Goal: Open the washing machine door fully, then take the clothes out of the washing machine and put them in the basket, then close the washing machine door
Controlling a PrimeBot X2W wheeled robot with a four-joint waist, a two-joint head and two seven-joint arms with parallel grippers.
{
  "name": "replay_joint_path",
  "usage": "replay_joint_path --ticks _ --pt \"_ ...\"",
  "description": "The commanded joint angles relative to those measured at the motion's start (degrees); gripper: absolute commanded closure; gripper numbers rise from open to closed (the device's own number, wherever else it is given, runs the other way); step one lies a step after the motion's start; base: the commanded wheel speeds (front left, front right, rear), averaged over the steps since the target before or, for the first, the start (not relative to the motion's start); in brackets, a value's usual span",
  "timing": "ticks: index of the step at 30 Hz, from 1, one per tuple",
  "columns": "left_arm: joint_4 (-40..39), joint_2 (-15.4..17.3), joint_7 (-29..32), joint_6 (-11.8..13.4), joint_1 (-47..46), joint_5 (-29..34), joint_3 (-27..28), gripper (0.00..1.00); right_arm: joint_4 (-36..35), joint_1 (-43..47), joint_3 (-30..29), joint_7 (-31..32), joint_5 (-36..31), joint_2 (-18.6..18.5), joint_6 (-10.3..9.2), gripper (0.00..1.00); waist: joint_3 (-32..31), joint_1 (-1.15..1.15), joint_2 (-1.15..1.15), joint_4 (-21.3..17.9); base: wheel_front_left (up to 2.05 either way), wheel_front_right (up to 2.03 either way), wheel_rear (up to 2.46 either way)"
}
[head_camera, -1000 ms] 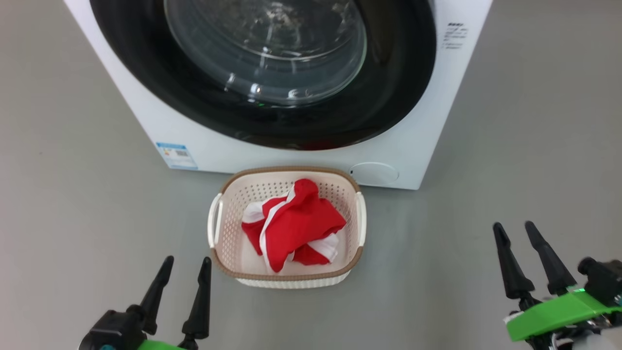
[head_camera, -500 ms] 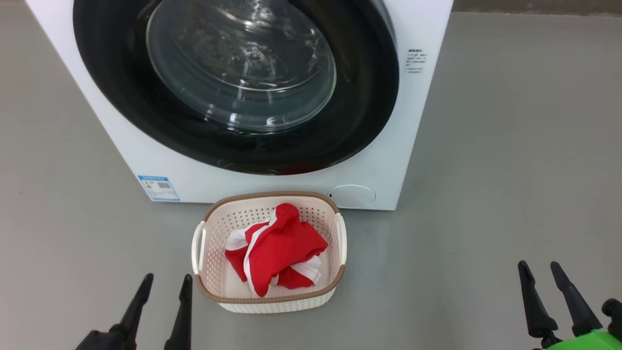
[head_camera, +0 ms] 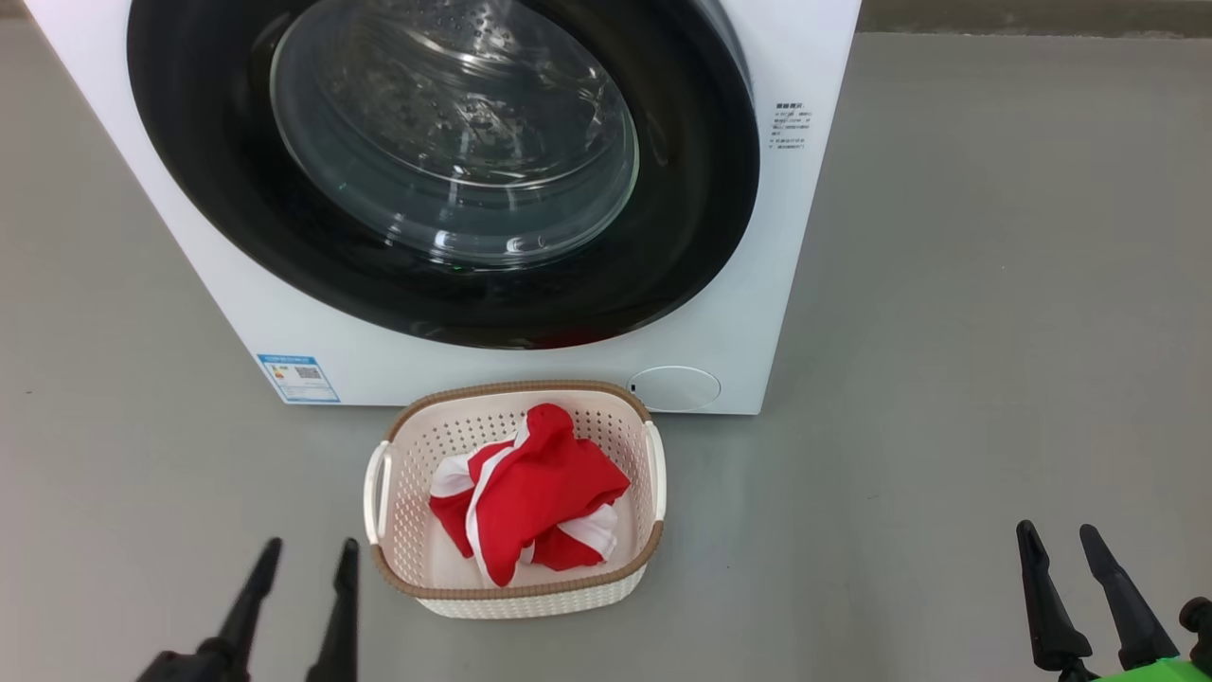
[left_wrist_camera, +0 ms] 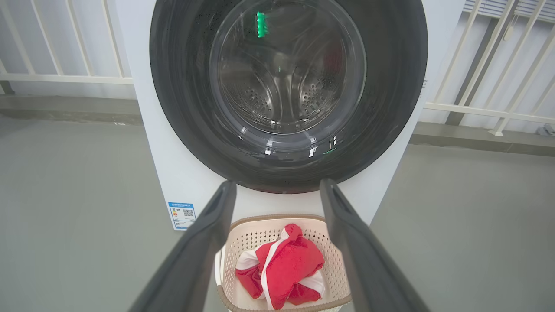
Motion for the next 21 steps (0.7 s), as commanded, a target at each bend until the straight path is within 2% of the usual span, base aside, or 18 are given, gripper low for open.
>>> replay_joint_path --ticks 1,12,13,17,21 --pt "-2.09 0.70 -0.29 -0.31 -1.25 0.16 2.85 0.00 -1.43 -0.85 0.89 -0.37 -0.51 -1.05 -0.05 0.00 -0.05 0.00 0.00 0.02 0.00 0.00 0.00" --pt "-1.94 0.88 -0.29 -0.31 -0.66 -0.41 1.74 0.00 -1.51 -0.83 0.75 -0.37 -0.56 -0.96 -0.05 0.00 -0.17 0.00 0.00 0.38 0.00 0.00 0.00" --pt "-0.73 0.00 0.00 0.00 0.01 -0.13 0.00 1.00 -0.03 -0.01 -0.18 0.00 -0.32 0.16 0.00 1.00 -0.17 0.00 0.00 0.37 0.00 0.00 0.00" --pt "0.78 -0.51 0.55 0.06 0.03 -1.73 -0.22 1.00 1.36 -0.15 -0.03 0.41 0.93 0.92 0.01 1.00 -0.21 0.01 0.00 0.31 0.00 0.00 0.00" --pt "0.80 -0.49 1.21 0.05 -0.14 -4.41 -0.04 1.00 1.33 -0.55 -0.09 1.11 2.92 1.08 0.01 1.00 -0.42 0.13 0.00 0.11 0.00 0.00 0.00"
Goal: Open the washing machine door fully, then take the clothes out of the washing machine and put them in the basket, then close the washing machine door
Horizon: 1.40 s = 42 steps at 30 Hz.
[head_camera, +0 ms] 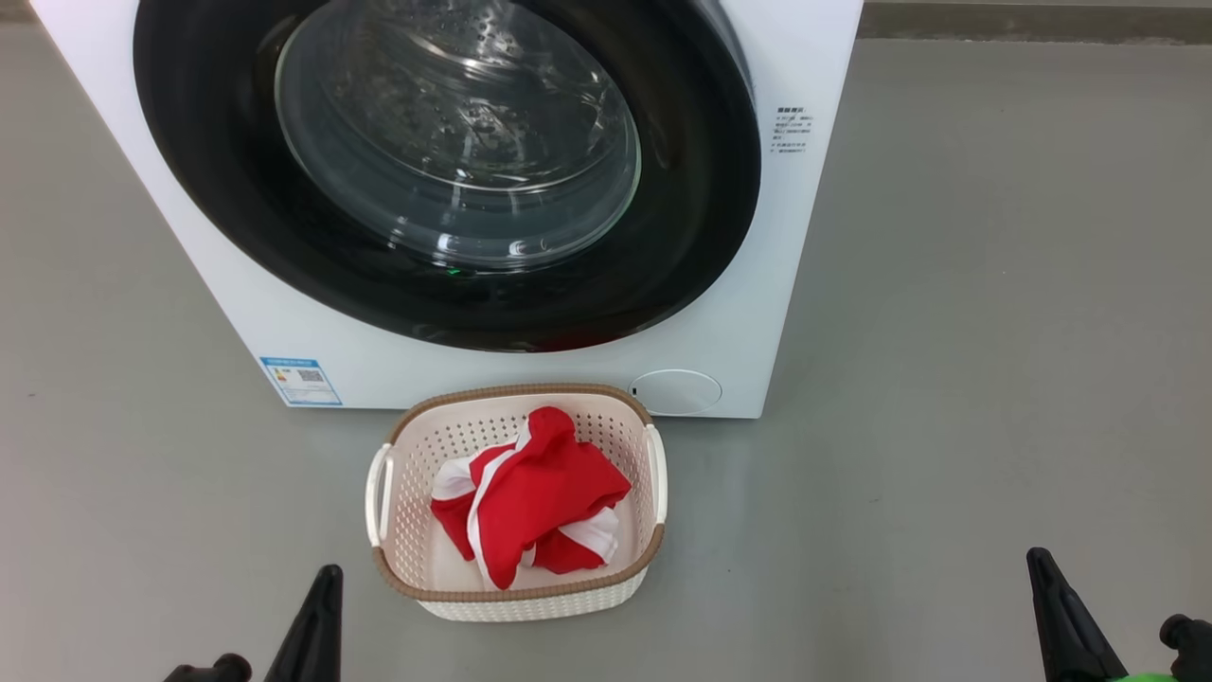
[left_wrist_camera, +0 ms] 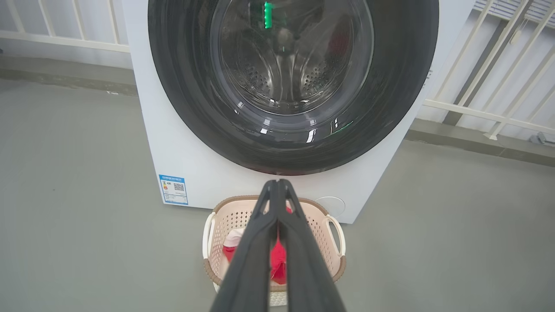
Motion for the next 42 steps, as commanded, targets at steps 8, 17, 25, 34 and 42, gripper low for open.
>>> replay_joint_path --ticks 8,17,25,34,42 --pt "-1.08 0.65 1.48 -0.05 -1.60 -6.32 0.77 1.00 -1.17 -1.83 -0.62 1.56 5.30 -0.49 -0.01 1.00 -0.07 -0.02 0.00 -0.37 0.00 0.00 0.00" --pt "-0.87 0.65 2.93 -0.08 -2.18 -12.11 1.13 1.00 -1.09 -2.89 -0.80 3.08 9.66 -0.13 -0.01 1.00 -0.23 -0.02 0.00 -0.74 0.00 0.00 0.00" --pt "-0.70 0.65 4.23 -0.11 -2.69 -17.23 1.46 1.00 -1.04 -3.80 -0.97 4.43 13.51 0.19 -0.02 1.00 -0.37 -0.02 0.00 -1.06 0.00 0.00 0.00" --pt "-0.53 0.63 5.54 -0.13 -3.19 -22.35 1.81 1.00 -0.99 -4.71 -1.13 5.78 17.38 0.51 -0.02 1.00 -0.51 -0.02 0.00 -1.38 0.00 0.00 0.00" --pt "-0.37 0.60 6.86 -0.15 -3.69 -27.44 2.17 1.00 -0.95 -5.61 -1.30 7.12 21.23 0.83 -0.02 1.00 -0.65 -0.02 0.00 -1.71 0.00 0.00 0.00"
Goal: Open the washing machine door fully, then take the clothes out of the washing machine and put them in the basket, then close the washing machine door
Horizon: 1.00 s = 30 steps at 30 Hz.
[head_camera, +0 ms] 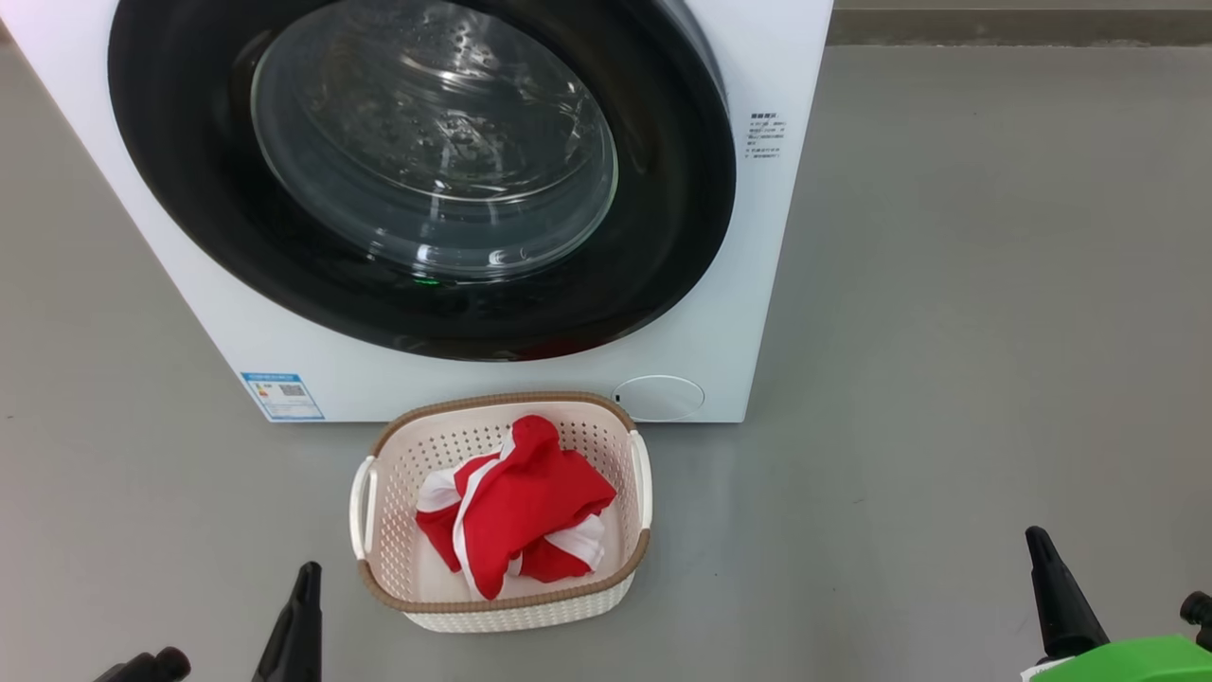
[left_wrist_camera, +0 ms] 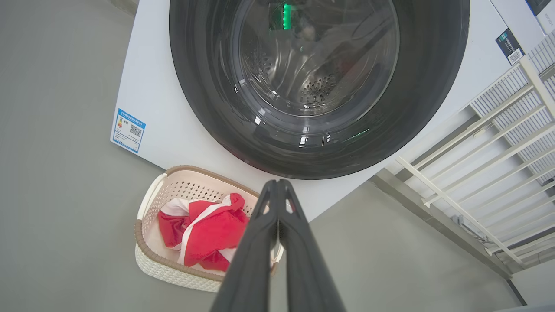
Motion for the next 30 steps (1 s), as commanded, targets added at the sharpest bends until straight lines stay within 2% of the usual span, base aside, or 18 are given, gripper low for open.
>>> replay_joint_path --ticks 1,30 --pt "-1.07 0.60 0.19 -0.16 -2.40 -1.53 1.22 1.00 -1.25 -2.79 -0.05 0.45 1.37 -0.72 -0.03 1.00 -0.02 -0.01 0.00 -0.04 0.00 0.00 0.00" --pt "-0.47 0.44 5.04 -0.24 -4.23 -19.96 2.61 1.00 -1.09 -6.08 -0.66 5.35 15.36 0.46 -0.04 1.00 -0.53 -0.01 0.00 -1.22 0.00 0.00 0.00"
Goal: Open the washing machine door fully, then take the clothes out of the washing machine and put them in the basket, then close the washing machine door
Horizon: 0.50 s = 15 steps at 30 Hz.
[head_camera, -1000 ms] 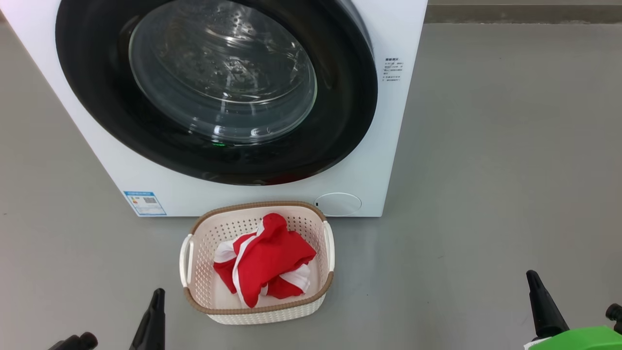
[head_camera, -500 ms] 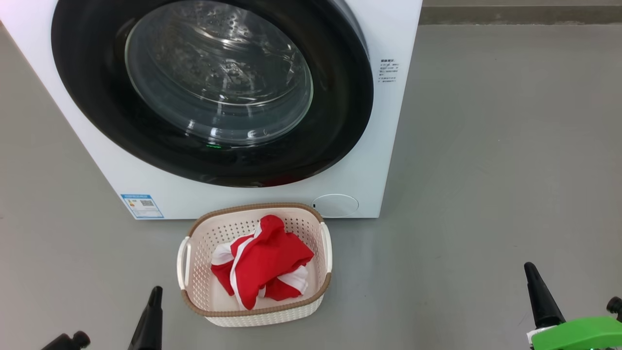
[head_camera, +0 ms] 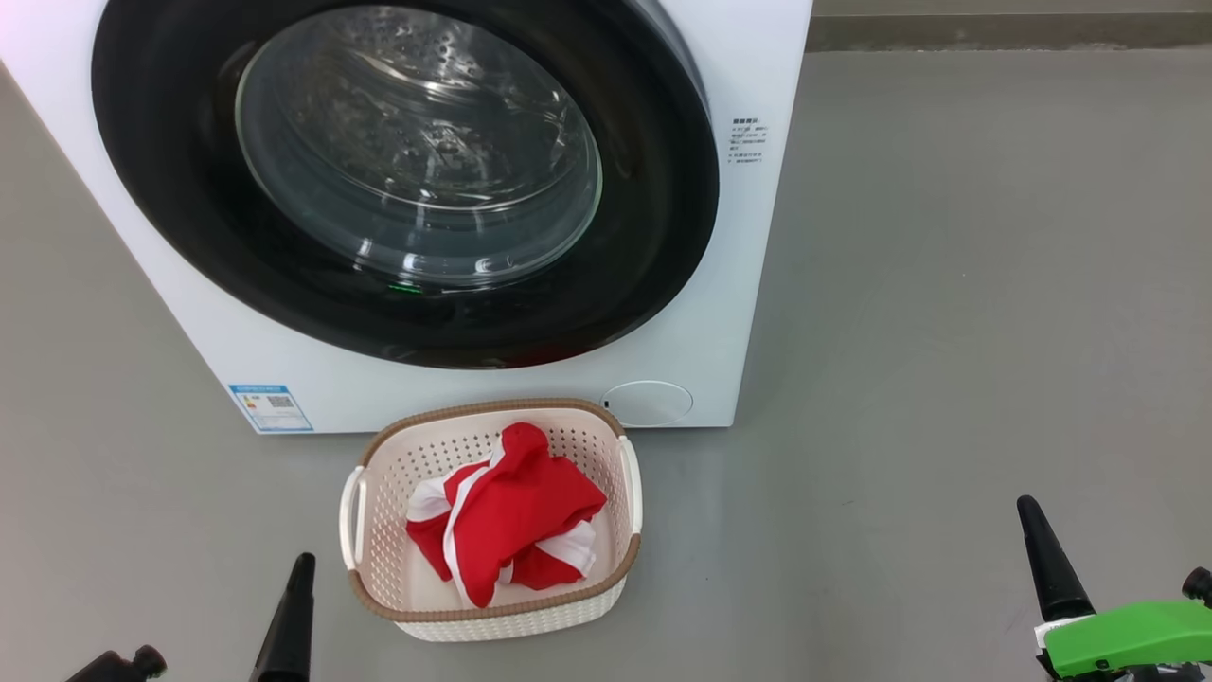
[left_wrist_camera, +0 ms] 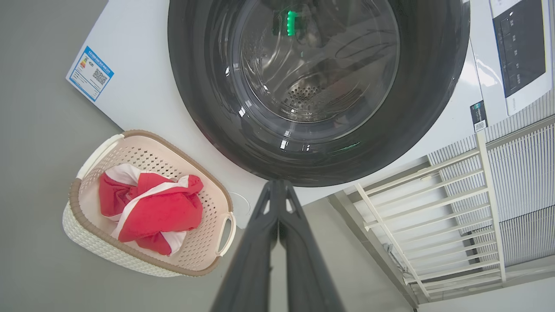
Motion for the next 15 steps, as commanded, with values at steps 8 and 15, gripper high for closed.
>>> replay_joint_path --ticks 8,15 --pt "-0.89 0.45 1.61 -0.26 -3.19 -6.13 2.00 1.00 -1.28 -3.46 0.19 1.55 4.74 -0.24 -0.03 1.00 -0.15 0.00 0.00 -0.34 0.00 0.00 0.00" --pt "-0.72 0.39 2.96 -0.29 -3.70 -11.18 2.40 1.00 -1.24 -4.36 0.02 2.90 8.59 0.09 -0.04 1.00 -0.29 0.00 0.00 -0.66 0.00 0.00 0.00"
